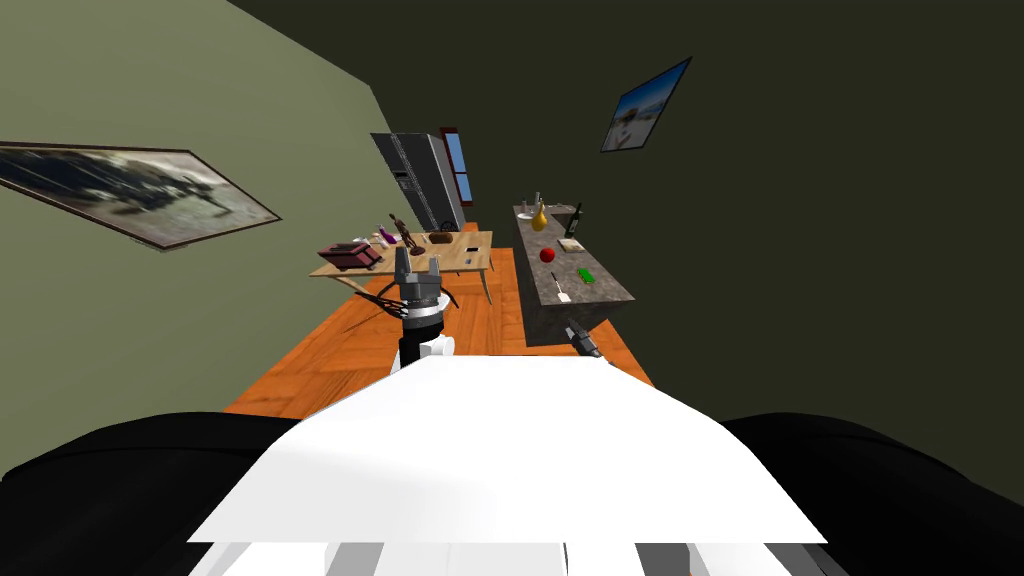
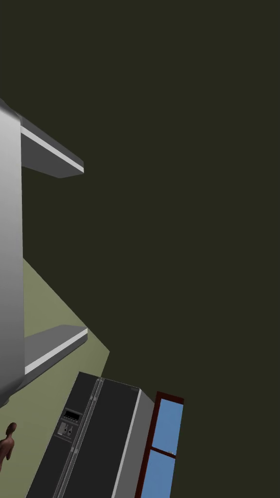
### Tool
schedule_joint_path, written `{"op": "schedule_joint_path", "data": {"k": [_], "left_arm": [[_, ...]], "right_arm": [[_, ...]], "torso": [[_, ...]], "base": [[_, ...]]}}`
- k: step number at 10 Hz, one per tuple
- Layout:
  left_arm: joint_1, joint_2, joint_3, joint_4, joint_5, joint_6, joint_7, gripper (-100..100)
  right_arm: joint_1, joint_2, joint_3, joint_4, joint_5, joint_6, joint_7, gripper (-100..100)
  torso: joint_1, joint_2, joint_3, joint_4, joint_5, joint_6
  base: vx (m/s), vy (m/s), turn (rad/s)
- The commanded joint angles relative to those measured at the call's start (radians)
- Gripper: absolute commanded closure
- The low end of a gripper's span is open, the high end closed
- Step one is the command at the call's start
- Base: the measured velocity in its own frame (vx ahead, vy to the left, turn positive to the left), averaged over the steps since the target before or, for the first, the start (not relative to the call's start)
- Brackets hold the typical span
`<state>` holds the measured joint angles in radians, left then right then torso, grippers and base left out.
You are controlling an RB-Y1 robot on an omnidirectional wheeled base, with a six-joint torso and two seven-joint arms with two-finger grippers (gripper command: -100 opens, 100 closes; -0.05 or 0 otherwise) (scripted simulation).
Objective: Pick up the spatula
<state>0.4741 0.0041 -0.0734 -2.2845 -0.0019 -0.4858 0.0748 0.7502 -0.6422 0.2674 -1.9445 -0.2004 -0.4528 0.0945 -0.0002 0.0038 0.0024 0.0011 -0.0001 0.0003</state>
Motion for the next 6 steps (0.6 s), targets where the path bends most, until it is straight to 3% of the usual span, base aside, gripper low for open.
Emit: {"op": "schedule_joint_path", "data": {"k": [1,2,3,5,6], "left_arm": [[0.000,0.000,0.000,0.000,0.000,0.000,0.000,0],[0.000,0.000,0.000,0.000,0.000,0.000,0.000,0],[0.000,0.000,0.000,0.000,0.000,0.000,0.000,0],[0.000,0.000,0.000,0.000,0.000,0.000,0.000,0],[0.000,0.000,0.000,0.000,0.000,0.000,0.000,0]], "right_arm": [[0.031,-0.050,0.024,0.033,-0.007,0.007,0.008,-100],[0.031,-0.076,0.024,0.033,-0.007,0.007,0.008,-100],[0.053,-0.107,0.043,0.067,-0.014,0.014,0.012,-100],[0.053,-0.137,0.043,0.067,-0.014,0.014,0.012,-100],[0.074,-0.174,0.061,0.102,-0.020,0.019,0.015,-100]], "torso": [[0.000,0.000,0.000,0.000,0.000,0.000],[0.001,0.001,0.000,0.000,0.000,0.000],[0.001,0.000,0.000,0.000,0.000,0.000],[0.001,0.000,0.000,0.000,0.000,0.000],[0.000,-0.002,-0.001,0.000,0.000,0.000]], "base": [[-0.073,0.023,0.106],[-0.057,0.022,0.060],[-0.058,0.029,0.125],[-0.036,0.017,0.031],[-0.030,0.031,0.131]]}}
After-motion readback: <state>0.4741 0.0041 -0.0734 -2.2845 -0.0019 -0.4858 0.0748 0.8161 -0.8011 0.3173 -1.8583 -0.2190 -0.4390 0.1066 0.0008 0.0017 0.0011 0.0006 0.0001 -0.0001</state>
